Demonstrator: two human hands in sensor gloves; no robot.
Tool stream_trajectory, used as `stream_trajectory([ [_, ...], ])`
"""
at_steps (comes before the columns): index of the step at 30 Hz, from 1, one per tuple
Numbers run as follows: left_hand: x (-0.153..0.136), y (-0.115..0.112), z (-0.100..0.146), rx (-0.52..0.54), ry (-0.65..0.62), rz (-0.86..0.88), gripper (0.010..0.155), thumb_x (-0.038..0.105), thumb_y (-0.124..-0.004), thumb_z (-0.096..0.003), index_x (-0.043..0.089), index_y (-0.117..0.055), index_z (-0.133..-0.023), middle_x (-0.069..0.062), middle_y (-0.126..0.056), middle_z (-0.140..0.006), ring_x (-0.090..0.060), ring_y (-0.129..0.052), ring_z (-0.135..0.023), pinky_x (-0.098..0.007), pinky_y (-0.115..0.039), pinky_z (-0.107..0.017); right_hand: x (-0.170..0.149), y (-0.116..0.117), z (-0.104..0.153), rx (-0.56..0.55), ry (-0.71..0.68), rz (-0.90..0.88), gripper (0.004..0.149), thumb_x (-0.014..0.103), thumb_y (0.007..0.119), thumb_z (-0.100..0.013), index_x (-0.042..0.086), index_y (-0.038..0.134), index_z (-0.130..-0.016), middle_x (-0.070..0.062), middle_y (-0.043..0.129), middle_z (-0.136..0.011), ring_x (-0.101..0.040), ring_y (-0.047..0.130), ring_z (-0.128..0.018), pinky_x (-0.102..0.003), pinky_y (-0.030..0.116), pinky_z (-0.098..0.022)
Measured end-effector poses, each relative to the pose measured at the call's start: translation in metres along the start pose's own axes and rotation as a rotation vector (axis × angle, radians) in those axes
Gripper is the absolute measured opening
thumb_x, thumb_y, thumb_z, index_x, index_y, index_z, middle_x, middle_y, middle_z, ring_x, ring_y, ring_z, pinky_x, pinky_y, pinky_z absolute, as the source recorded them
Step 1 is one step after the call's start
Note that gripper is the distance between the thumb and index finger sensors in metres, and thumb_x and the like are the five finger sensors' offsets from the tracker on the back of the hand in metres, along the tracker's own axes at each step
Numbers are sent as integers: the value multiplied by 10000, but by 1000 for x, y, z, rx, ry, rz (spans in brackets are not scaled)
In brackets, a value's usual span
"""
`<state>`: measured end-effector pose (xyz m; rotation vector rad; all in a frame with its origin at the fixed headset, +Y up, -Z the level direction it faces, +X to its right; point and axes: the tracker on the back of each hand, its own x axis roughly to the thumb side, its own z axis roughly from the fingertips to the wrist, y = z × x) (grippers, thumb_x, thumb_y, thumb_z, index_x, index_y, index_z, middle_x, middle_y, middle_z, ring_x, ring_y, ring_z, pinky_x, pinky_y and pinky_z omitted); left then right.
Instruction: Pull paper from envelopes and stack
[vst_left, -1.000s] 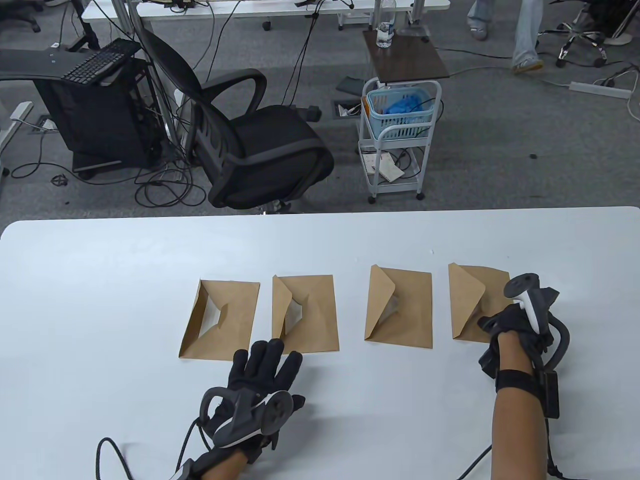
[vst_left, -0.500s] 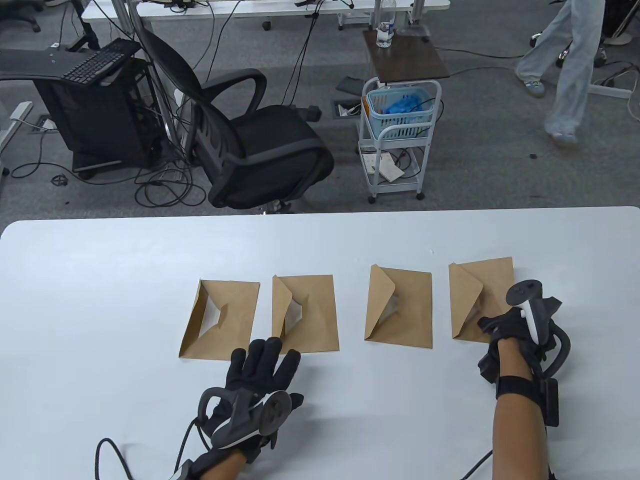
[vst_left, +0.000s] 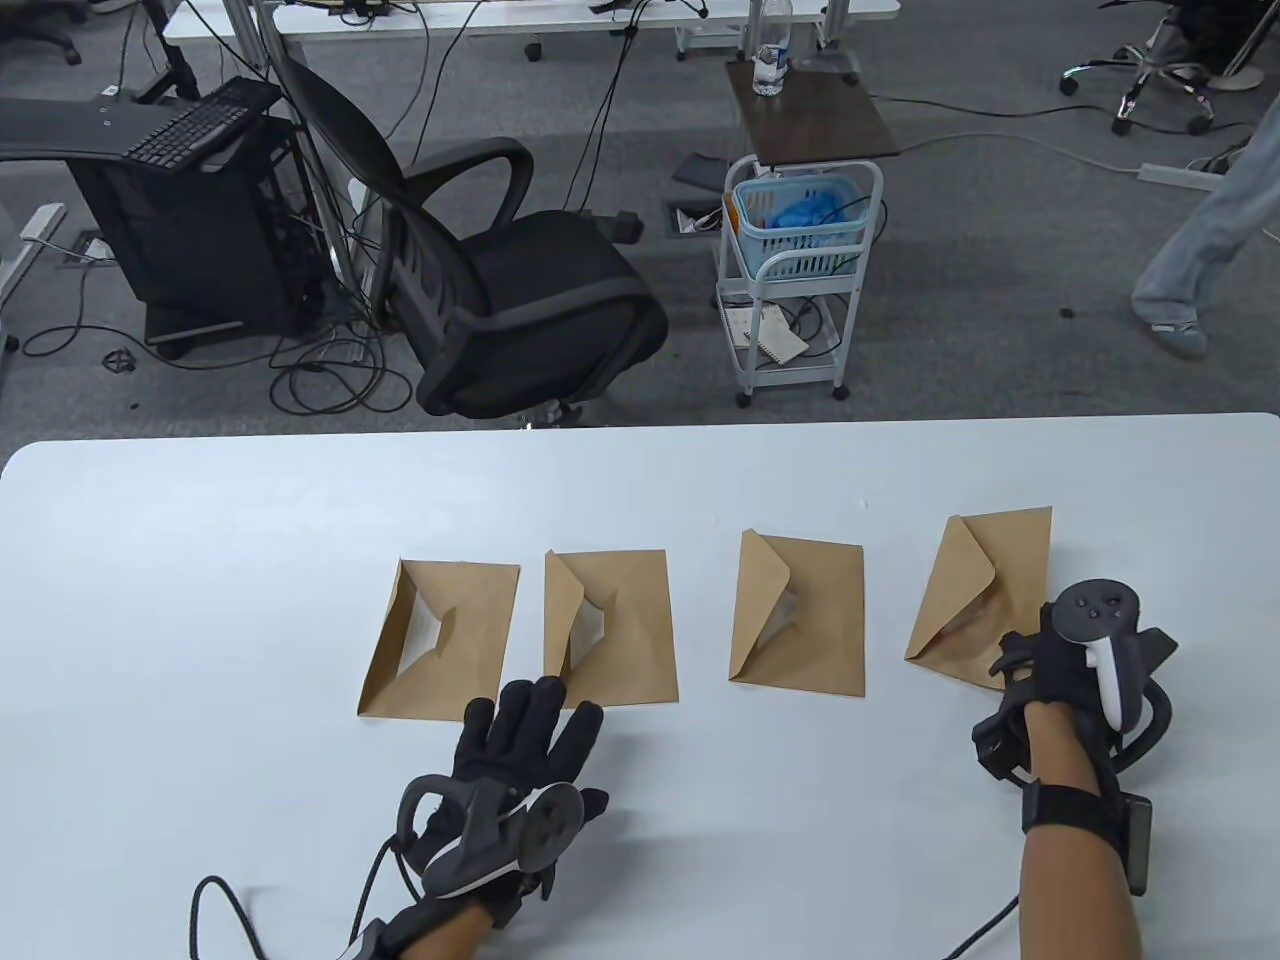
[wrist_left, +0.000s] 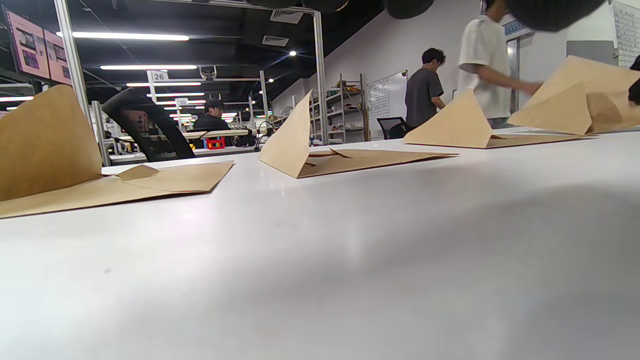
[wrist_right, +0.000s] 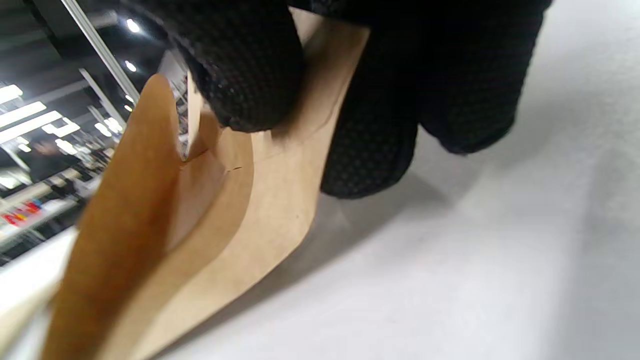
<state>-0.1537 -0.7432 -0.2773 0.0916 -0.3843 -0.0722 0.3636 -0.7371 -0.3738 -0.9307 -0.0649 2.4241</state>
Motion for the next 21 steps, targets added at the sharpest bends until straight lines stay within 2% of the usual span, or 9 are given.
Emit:
stream_trajectory([
  [5,3,2,1,14,-13,-6,757,609,-670,-493,376,-348,-1138,-106,-236,-1210,-417,-292,-1146,-639,-236,-801,-1,-23,31,-16,-152,-153,366,281,859,-468,236,782,-823,-150,957,-761,-141,1132,-355,-375,953,-354],
  [11,4,2,1,22,-17,-3,761,609,-669,-493,378,-336,-1138,-106,-235,-1209,-416,-292,-1146,-637,-238,-802,17,-35,76,112,-341,-335,378,275,826,-484,193,745,-844,-131,977,-711,-154,1142,-357,-383,957,-353],
  [15,5,1,1,34,-16,-1,766,610,-668,-493,379,-324,-1138,-106,-233,-1209,-416,-295,-1146,-638,-239,-802,26,-22,104,261,-461,-409,378,285,792,-502,195,731,-864,-110,985,-701,-160,1139,-371,-387,946,-368],
  [21,4,2,1,51,-22,-6,793,616,-664,-492,378,-266,-1135,-110,-220,-1207,-412,-292,-1147,-638,-239,-802,37,22,146,523,-592,-506,454,281,779,-515,184,724,-955,-109,1003,-692,-178,1132,-376,-402,935,-372],
])
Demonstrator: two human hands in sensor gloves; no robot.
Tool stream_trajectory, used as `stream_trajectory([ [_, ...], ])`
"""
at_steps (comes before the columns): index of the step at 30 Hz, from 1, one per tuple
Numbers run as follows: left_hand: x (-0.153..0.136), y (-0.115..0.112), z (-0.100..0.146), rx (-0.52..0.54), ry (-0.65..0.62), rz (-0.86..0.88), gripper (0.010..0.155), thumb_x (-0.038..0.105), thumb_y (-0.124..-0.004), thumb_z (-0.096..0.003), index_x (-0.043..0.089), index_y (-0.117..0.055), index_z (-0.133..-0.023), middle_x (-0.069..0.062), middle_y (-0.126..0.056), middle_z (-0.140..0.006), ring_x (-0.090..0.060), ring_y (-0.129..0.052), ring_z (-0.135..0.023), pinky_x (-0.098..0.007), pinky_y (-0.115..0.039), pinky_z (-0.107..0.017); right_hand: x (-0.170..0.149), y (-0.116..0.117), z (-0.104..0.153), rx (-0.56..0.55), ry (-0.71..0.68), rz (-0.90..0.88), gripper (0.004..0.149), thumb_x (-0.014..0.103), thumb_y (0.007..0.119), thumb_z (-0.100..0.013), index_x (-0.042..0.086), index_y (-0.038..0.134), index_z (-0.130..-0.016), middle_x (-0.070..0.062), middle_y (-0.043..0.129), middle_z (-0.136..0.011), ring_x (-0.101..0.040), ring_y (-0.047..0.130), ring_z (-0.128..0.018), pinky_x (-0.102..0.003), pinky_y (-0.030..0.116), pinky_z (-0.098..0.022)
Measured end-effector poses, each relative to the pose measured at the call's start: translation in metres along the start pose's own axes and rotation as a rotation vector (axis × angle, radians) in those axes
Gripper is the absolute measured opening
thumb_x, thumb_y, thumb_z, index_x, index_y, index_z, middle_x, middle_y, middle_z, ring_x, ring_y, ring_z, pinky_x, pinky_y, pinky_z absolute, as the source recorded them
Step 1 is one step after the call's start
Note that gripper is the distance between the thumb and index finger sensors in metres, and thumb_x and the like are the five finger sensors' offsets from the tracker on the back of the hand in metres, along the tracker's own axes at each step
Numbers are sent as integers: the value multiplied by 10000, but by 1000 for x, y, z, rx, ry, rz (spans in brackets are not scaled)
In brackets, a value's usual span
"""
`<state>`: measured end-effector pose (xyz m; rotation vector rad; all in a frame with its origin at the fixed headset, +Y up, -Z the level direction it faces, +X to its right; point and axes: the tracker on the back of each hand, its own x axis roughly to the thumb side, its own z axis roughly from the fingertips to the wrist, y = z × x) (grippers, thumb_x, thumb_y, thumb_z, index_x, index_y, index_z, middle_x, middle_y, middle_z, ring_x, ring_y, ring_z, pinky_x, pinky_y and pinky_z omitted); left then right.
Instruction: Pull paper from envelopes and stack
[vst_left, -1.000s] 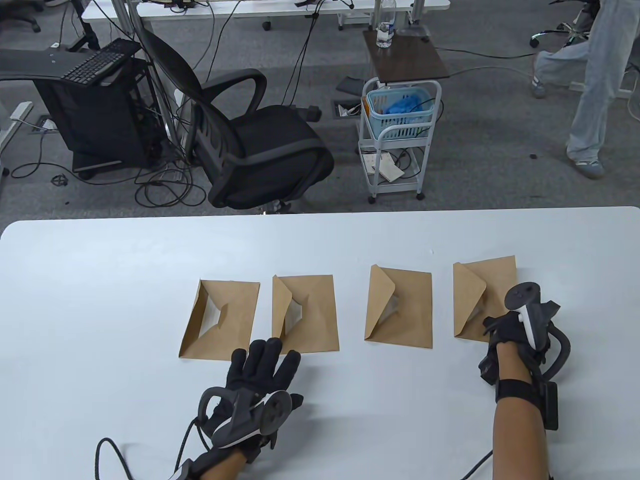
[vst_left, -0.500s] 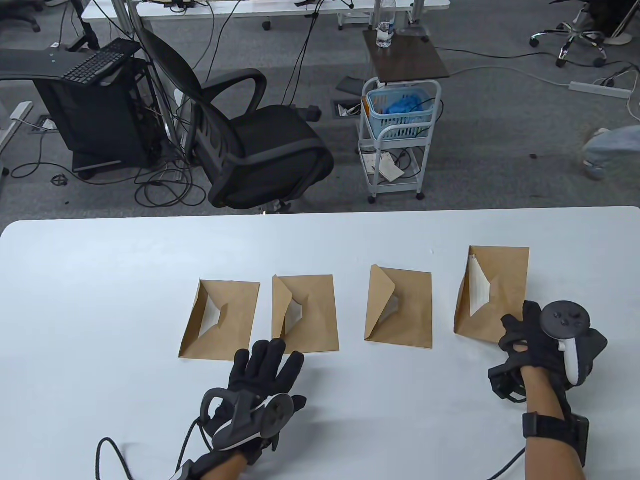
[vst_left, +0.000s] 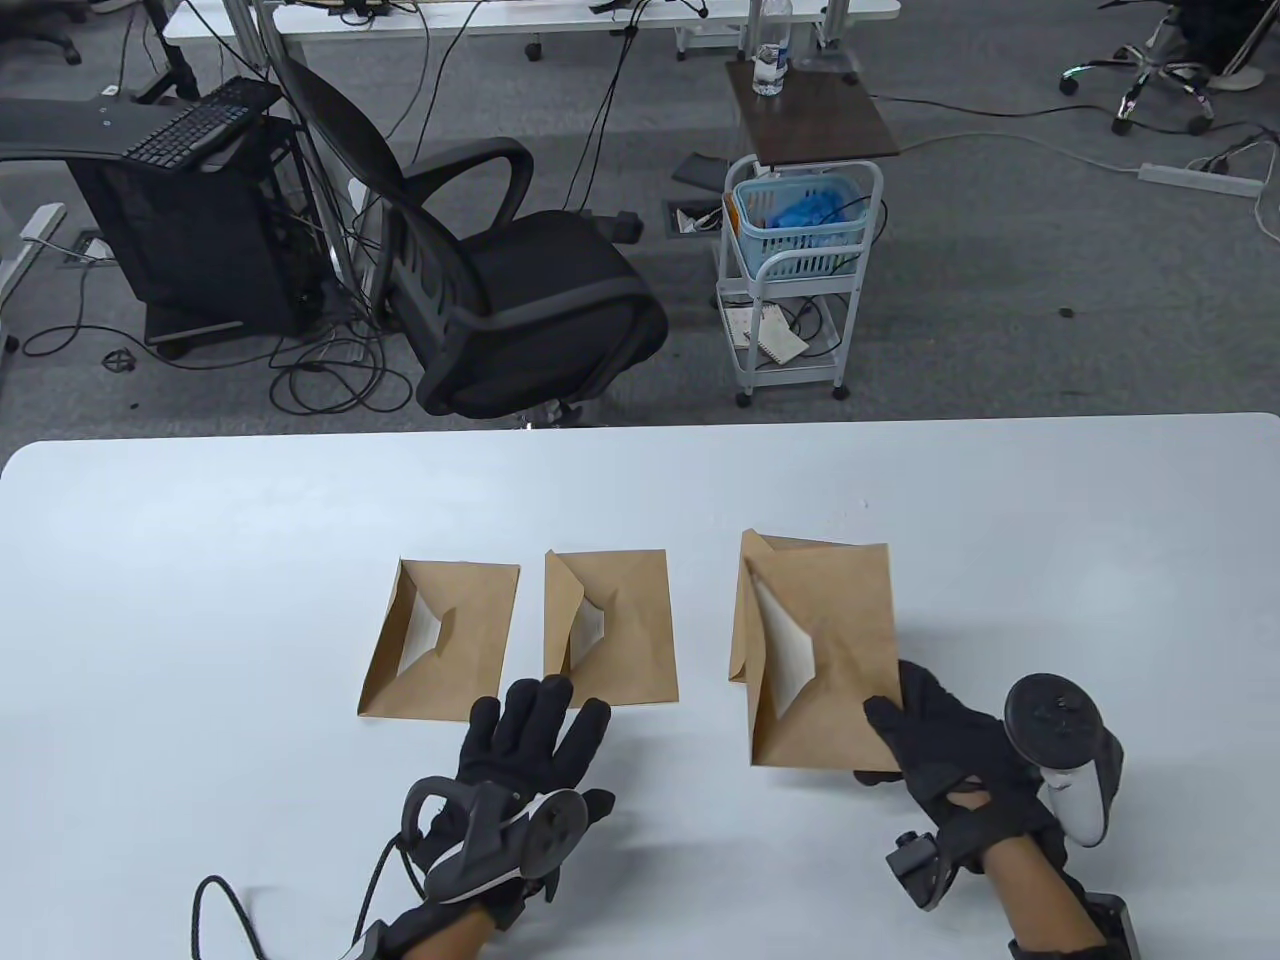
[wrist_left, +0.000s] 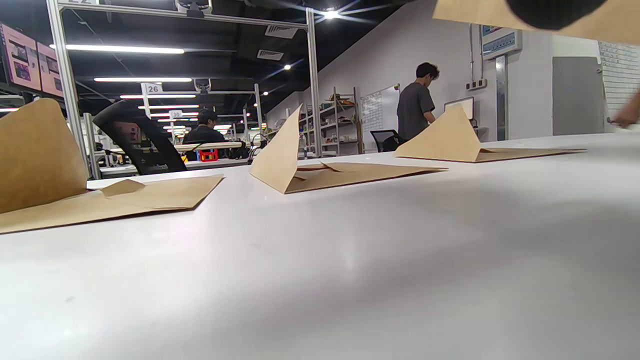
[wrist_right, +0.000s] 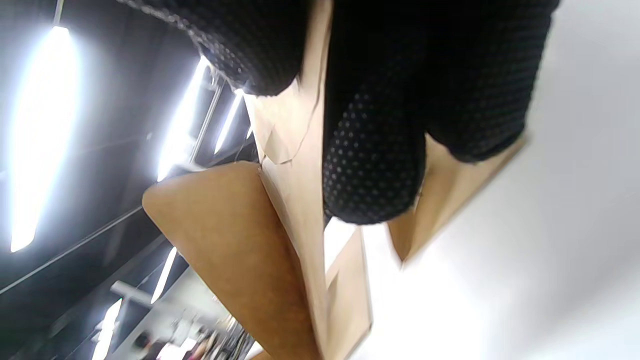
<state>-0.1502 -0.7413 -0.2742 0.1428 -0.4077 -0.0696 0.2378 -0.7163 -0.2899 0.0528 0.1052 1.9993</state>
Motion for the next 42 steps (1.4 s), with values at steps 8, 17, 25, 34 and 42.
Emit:
stream_trajectory([
  [8,20,13,6,133,-110,19,885,640,-645,-491,346,-75,-1101,-103,-89,-1190,-403,-219,-1149,-636,-200,-803,3,52,6,146,-60,62,447,291,775,-519,172,748,-949,-107,1010,-691,-177,1136,-378,-401,938,-371],
  [17,56,19,13,221,-309,-161,637,611,-643,-488,393,-561,-1081,-40,-310,-1210,-358,-333,-1156,-615,-215,-811,10,68,7,176,-121,108,443,289,778,-517,166,762,-942,-118,1014,-686,-183,1139,-375,-407,939,-371],
  [25,36,14,10,194,-199,-150,541,567,-670,-504,356,-739,-998,-40,-599,-1149,-359,-549,-1114,-626,-306,-806,3,54,8,174,-130,-6,436,289,773,-519,183,762,-942,-112,1012,-692,-184,1134,-386,-411,933,-379],
  [34,24,10,5,100,-109,119,608,558,-680,-504,309,-648,-1057,-57,-573,-1155,-374,-546,-1110,-629,-322,-803,-9,58,3,280,-100,-226,446,306,758,-526,188,739,-956,-103,988,-736,-213,1110,-445,-436,902,-424],
  [42,13,6,1,8,-30,686,641,539,-674,-513,223,-637,-1070,-110,-497,-1166,-427,-472,-1105,-643,-292,-786,-7,76,5,444,-156,-326,434,308,735,-540,267,710,-972,-68,947,-812,-248,1068,-542,-471,853,-490],
])
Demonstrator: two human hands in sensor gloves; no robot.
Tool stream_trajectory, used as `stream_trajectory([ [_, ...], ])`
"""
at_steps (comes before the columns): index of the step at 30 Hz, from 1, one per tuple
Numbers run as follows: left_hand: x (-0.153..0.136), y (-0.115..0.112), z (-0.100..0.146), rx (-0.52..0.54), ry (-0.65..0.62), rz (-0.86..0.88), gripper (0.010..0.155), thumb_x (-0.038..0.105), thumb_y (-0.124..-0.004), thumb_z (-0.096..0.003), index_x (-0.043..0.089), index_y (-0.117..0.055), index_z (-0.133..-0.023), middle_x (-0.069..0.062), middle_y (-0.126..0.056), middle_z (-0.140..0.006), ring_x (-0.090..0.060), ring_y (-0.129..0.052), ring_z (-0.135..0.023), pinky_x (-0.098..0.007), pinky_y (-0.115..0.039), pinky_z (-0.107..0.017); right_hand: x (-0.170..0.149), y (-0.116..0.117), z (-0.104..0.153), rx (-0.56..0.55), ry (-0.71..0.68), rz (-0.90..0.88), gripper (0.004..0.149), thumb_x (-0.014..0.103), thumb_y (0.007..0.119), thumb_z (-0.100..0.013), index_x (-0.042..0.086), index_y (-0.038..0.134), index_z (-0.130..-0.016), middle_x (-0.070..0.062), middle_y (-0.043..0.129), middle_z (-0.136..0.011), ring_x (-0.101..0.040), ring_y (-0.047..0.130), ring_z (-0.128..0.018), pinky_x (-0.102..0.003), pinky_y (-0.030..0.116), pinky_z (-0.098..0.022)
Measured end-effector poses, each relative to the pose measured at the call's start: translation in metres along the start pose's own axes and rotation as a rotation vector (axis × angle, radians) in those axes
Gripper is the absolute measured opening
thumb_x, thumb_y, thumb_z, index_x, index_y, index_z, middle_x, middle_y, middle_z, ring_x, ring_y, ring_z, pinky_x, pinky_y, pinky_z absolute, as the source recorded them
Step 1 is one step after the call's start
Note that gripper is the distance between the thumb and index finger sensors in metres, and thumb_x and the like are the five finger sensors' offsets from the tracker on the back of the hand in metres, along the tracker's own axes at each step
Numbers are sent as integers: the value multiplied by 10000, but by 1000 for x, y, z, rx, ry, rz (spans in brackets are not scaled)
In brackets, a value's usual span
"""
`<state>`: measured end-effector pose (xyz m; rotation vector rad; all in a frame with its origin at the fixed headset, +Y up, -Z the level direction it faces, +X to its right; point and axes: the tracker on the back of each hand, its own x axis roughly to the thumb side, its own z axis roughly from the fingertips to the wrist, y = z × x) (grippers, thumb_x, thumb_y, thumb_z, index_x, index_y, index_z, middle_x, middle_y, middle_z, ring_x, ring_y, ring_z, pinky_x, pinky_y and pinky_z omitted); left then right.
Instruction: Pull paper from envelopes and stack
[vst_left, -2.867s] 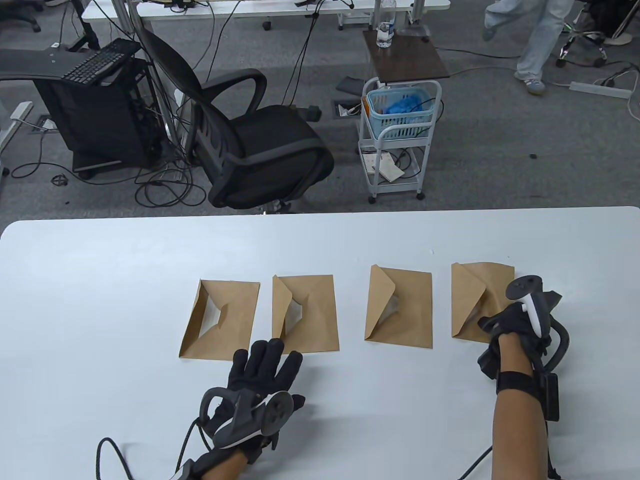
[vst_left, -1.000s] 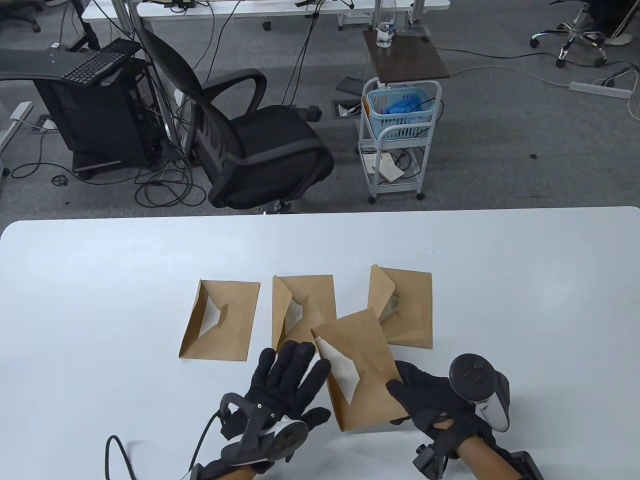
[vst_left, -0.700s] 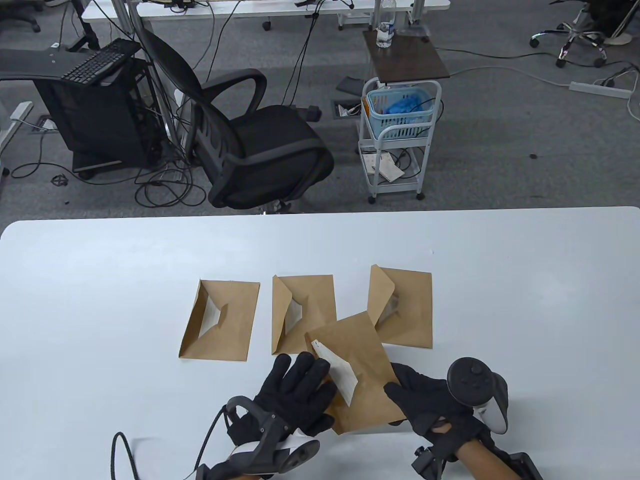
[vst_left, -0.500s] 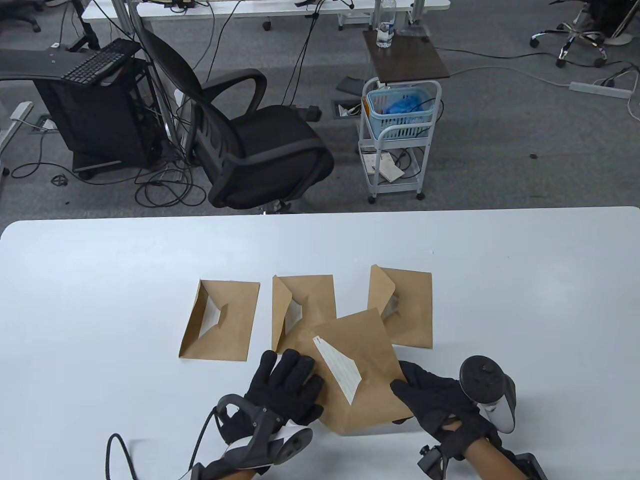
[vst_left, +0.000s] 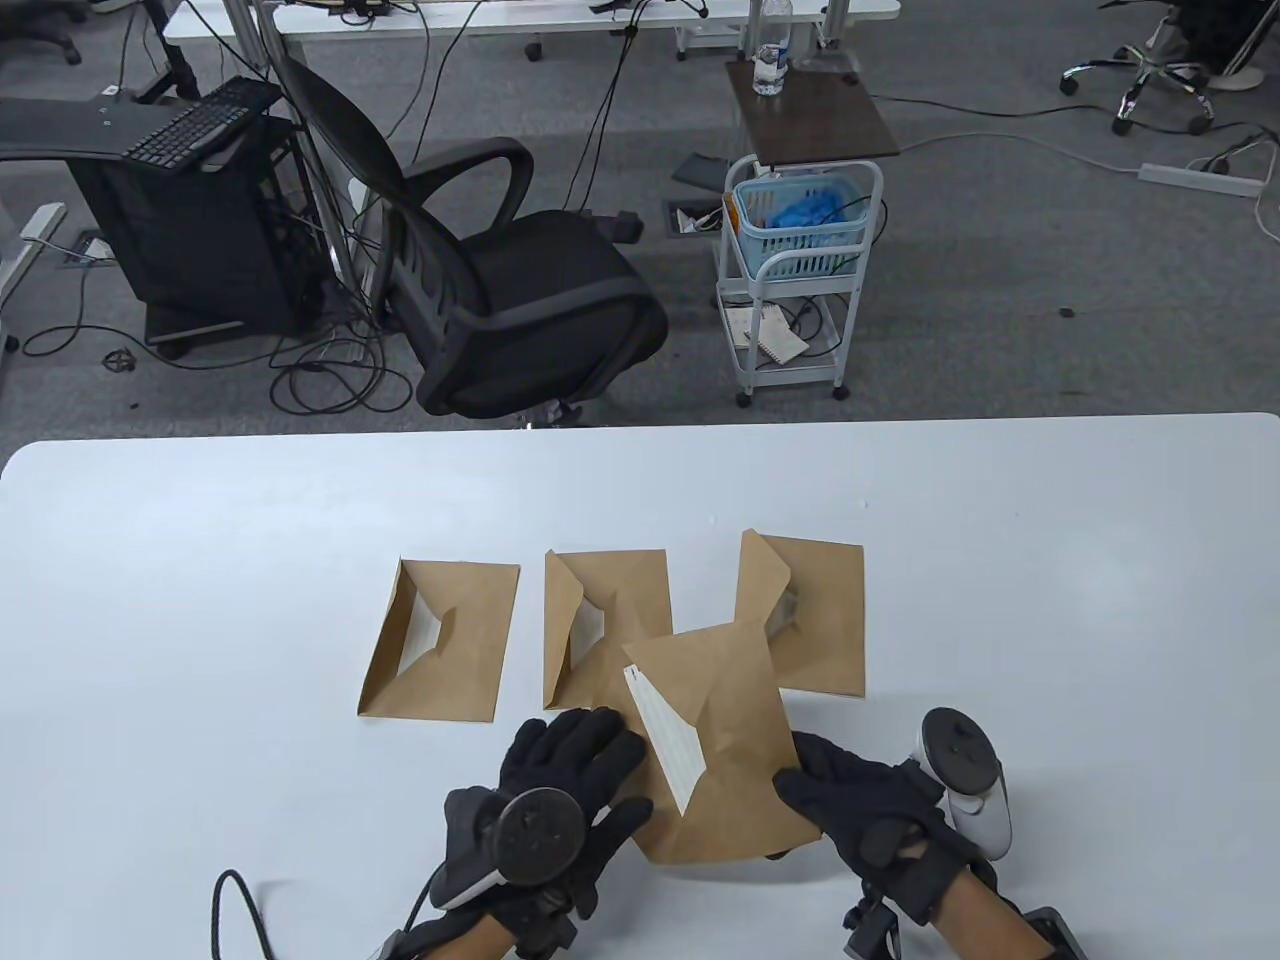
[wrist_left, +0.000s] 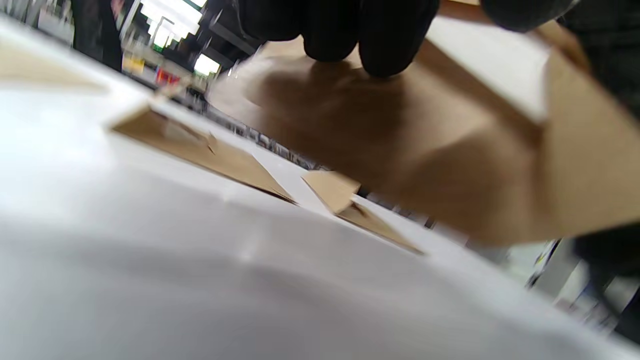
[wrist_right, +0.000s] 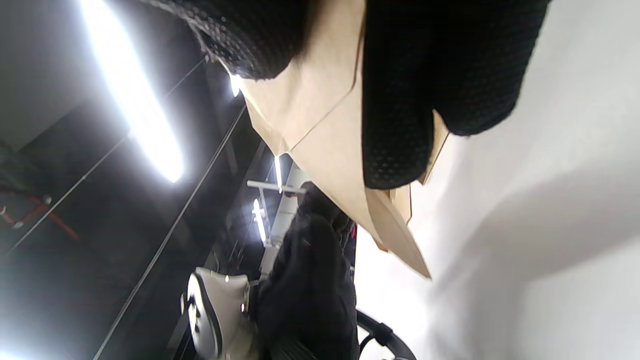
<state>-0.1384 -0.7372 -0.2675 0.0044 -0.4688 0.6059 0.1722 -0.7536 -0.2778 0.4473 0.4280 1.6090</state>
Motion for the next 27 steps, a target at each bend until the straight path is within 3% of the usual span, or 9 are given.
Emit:
stream_trajectory([
  [4,-10,-5,-2,-33,139,426,639,486,-746,-507,171,-643,-1054,-127,-475,-1157,-449,-456,-1092,-651,-292,-775,0,13,-4,58,-16,0,435,301,734,-541,282,702,-974,-70,928,-839,-270,1053,-584,-489,830,-516],
  [7,-18,-7,-2,-28,197,585,544,436,-812,-491,173,-755,-963,-115,-547,-1125,-438,-526,-1069,-654,-335,-767,0,20,-5,89,-8,46,434,300,730,-544,281,696,-976,-80,918,-848,-279,1042,-611,-498,819,-527],
  [11,-18,-2,0,51,206,465,409,399,-837,-485,202,-852,-844,-85,-643,-1076,-416,-623,-1033,-655,-400,-753,0,25,-5,85,29,124,423,319,745,-546,217,729,-956,-119,925,-834,-303,1033,-639,-515,803,-535],
  [16,-7,0,0,78,148,252,397,392,-817,-494,206,-834,-845,-71,-668,-1063,-406,-649,-1023,-647,-420,-755,7,20,0,-91,15,311,439,405,803,-524,204,788,-914,-130,943,-811,-320,1028,-638,-536,787,-539],
  [19,-2,-1,1,87,130,176,392,387,-816,-494,215,-831,-846,-62,-693,-1052,-397,-682,-1010,-643,-442,-753,12,15,1,-175,-10,318,400,387,808,-521,211,825,-880,-102,983,-740,-273,1062,-541,-504,822,-502],
  [25,-9,11,4,150,154,134,380,384,-806,-500,267,-818,-861,-49,-750,-1019,-371,-757,-969,-628,-505,-741,19,-1,8,-245,-27,315,377,349,821,-514,212,843,-864,-97,1000,-705,-254,1074,-484,-480,842,-474],
  [27,-16,16,5,190,164,132,381,409,-784,-507,314,-803,-875,-47,-788,-988,-330,-857,-891,-602,-582,-717,23,-7,11,-272,-36,330,383,344,822,-512,215,836,-873,-89,1008,-690,-235,1082,-464,-462,853,-460],
])
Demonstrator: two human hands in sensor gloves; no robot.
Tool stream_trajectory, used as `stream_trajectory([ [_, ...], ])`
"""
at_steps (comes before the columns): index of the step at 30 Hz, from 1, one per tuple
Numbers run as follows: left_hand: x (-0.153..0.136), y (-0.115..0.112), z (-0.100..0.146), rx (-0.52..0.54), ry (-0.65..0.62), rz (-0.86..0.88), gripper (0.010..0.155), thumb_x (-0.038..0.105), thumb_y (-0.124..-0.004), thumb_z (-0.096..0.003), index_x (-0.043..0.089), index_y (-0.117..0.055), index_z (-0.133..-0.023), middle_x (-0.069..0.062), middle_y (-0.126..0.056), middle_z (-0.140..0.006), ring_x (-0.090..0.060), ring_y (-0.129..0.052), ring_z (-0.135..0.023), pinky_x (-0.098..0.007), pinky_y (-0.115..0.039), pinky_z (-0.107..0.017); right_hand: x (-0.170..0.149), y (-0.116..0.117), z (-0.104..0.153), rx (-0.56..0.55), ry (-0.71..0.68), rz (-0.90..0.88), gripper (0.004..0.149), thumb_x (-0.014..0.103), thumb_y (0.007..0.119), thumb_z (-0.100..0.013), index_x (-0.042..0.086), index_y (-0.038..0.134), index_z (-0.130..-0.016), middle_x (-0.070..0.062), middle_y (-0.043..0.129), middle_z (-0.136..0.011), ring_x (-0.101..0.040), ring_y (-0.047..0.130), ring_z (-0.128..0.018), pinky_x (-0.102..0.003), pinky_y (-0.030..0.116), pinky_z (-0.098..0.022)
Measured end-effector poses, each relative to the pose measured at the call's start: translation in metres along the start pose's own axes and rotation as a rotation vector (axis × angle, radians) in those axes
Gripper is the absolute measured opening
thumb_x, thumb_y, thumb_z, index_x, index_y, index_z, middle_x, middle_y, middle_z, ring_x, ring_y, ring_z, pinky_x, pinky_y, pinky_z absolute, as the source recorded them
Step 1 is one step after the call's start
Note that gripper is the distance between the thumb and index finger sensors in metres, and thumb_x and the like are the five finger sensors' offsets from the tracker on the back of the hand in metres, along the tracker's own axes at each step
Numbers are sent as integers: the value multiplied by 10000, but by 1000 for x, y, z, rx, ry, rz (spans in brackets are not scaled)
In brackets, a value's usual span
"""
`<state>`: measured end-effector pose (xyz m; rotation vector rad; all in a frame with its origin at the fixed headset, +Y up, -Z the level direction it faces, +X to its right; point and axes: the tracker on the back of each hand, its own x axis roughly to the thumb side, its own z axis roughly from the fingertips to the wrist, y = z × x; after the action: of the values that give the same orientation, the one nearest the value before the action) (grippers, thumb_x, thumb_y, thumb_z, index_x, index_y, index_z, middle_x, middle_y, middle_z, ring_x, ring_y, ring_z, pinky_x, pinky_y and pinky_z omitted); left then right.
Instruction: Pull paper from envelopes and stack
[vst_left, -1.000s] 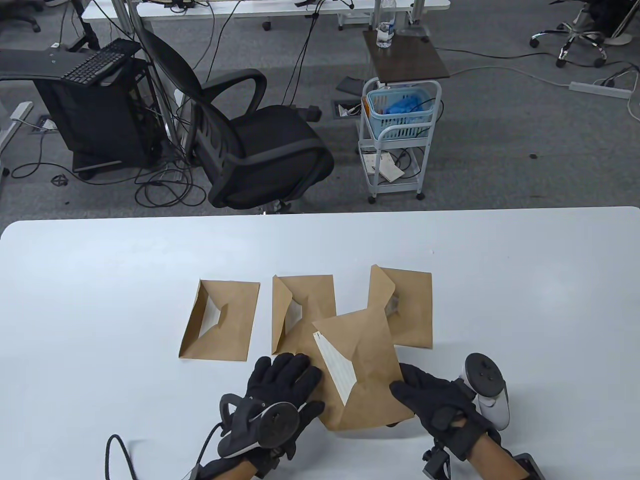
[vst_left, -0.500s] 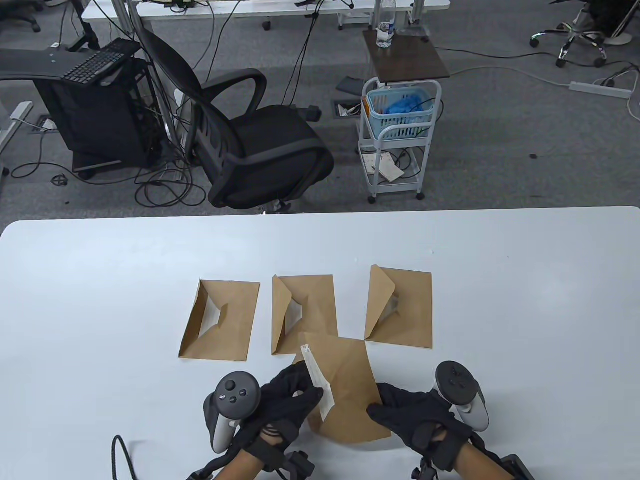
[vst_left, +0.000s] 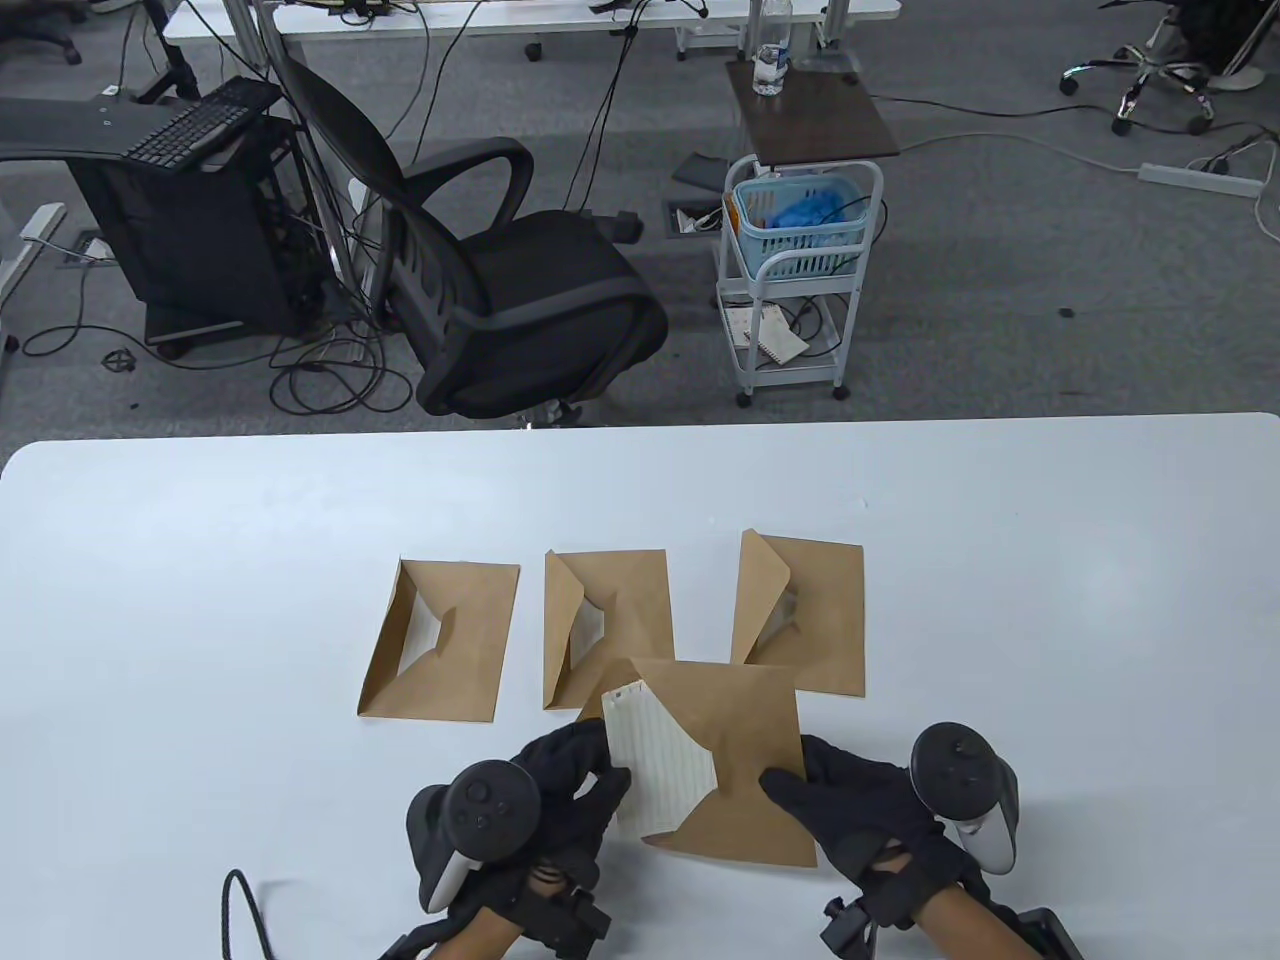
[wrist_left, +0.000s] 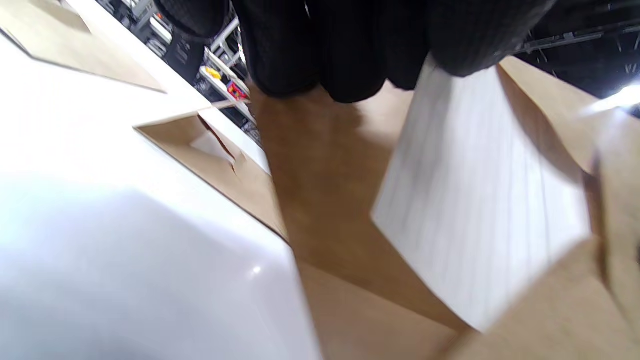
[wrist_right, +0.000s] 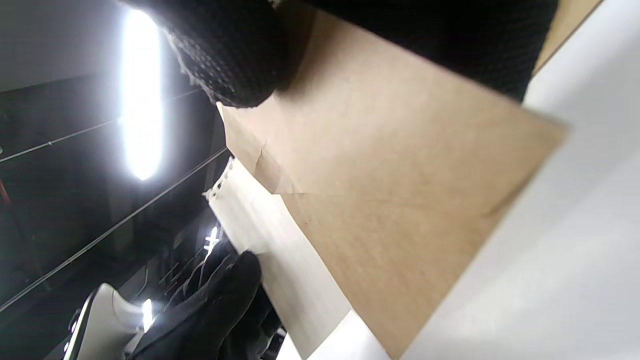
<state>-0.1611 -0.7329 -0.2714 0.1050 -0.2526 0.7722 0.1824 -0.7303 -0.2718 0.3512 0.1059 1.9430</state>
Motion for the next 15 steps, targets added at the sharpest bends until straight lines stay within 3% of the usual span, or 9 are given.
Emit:
stream_trajectory([
  [7,-19,19,-5,27,80,21,382,412,-801,-501,341,-807,-877,32,-985,-679,-208,-1055,-550,-537,-735,-619,4,-41,7,-192,-6,31,515,291,837,-501,160,701,-980,-82,1006,-689,-184,1105,-417,-411,890,-420],
  [15,-27,14,-11,-67,139,-91,415,385,-845,-483,260,-826,-878,35,-1026,-608,-183,-1093,-463,-510,-785,-564,-8,-79,13,-357,51,51,507,289,832,-505,144,704,-974,-81,1001,-694,-162,1104,-389,-393,897,-400],
])
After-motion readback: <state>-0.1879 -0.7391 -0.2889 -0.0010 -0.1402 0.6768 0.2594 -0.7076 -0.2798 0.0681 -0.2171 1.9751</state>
